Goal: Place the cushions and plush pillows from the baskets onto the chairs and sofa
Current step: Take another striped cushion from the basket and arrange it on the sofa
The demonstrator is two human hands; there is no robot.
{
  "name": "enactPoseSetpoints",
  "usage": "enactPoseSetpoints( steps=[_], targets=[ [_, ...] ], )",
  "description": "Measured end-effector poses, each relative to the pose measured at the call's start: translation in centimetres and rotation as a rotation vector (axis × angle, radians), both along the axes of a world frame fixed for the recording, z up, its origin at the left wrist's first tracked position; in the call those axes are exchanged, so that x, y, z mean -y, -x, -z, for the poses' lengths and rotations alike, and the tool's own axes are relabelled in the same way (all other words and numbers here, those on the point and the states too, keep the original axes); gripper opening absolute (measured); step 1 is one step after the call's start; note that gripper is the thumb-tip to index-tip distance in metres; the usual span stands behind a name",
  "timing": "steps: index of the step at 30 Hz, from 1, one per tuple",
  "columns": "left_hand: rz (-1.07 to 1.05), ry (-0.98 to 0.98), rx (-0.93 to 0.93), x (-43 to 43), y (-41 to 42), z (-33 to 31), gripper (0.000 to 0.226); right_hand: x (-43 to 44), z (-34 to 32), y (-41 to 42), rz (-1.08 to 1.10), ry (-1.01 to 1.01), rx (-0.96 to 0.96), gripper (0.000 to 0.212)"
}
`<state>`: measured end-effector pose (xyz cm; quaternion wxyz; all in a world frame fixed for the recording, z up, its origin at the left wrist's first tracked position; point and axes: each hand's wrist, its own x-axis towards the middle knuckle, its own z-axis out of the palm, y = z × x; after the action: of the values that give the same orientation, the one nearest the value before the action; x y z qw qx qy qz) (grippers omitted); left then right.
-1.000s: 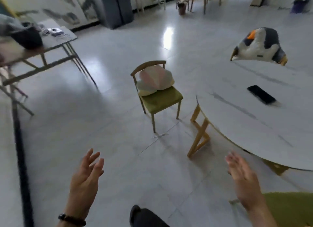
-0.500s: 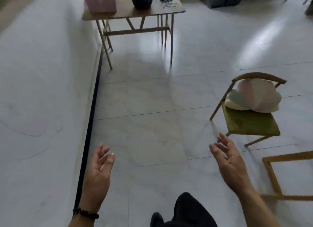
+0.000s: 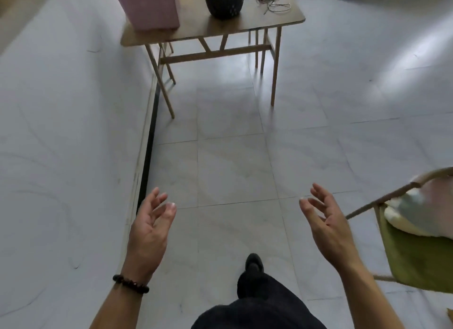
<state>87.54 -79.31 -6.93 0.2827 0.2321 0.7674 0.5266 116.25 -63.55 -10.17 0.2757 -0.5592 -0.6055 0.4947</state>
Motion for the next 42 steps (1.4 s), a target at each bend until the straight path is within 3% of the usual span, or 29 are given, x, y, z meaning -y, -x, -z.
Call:
enactPoseSetpoints(
  steps=[4,12,21,25,31,36,40,42],
  targets=[
    [-0.048,-0.032,-0.005,-8.0,7.1,-1.7,0.072,-10.5,-2.3,8.2,-0.082,-0.057,0.019,0.067],
    [-0.155,-0.042,0.106,-26.1,24.0,3.8,0.053,-30.3,1.5,26.9,-0.128,-0.089,0.076,0.062],
    [0.095,-0.052,0.004,-53.1,42.6,-2.7,0.062,-51.6,-4.1,42.3,-0.005,-0.140,0.079,0.075],
    [0.190,-0.039,-0.012,-64.4,47.2,-1.9,0.065,-60.5,-2.4,45.6,0.079,-0.111,0.072,0.071],
    [0.161,0.031,0.011,-80.4,50.8,2.7,0.055,-77.0,3.1,51.3,0.071,0.005,0.076,0.061],
    [0.076,0.055,0.114,-93.7,54.1,1.2,0.053,-92.7,1.3,56.9,-0.001,0.012,0.073,0.059],
    [0.028,0.039,0.206,-103.5,57.9,0.9,0.085,-103.6,0.3,61.4,-0.015,-0.035,0.129,0.068],
    [-0.035,0.060,0.349,-107.4,59.5,1.3,0.092,-107.4,0.4,63.7,0.048,-0.007,0.168,0.078]
  ],
)
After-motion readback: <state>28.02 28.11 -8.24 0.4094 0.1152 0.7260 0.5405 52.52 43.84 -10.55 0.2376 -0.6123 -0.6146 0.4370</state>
